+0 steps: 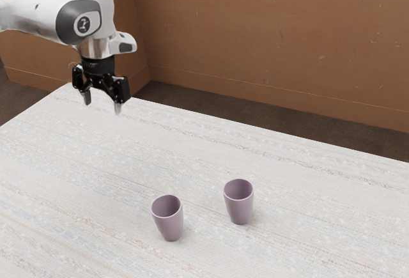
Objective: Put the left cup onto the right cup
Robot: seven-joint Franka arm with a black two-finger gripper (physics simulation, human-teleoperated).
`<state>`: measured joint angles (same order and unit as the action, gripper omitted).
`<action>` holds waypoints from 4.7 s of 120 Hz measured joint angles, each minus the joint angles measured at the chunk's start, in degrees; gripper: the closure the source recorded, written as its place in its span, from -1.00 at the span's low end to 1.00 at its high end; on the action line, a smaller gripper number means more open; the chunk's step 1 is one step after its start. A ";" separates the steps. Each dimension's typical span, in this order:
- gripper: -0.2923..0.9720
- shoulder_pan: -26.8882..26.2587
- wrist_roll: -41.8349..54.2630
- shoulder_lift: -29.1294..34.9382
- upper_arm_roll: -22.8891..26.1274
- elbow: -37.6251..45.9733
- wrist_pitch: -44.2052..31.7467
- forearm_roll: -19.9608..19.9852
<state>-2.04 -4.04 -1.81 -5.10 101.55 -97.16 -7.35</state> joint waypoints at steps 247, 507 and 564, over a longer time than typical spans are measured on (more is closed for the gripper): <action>-0.54 2.62 -9.54 -3.08 13.51 23.55 -22.87 8.61; 0.52 2.45 -13.45 -3.05 15.56 29.69 -31.77 8.87; 0.69 1.78 -14.60 -2.50 15.81 29.60 -34.46 8.58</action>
<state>-0.26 -18.65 -4.31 10.71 131.15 -131.63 1.24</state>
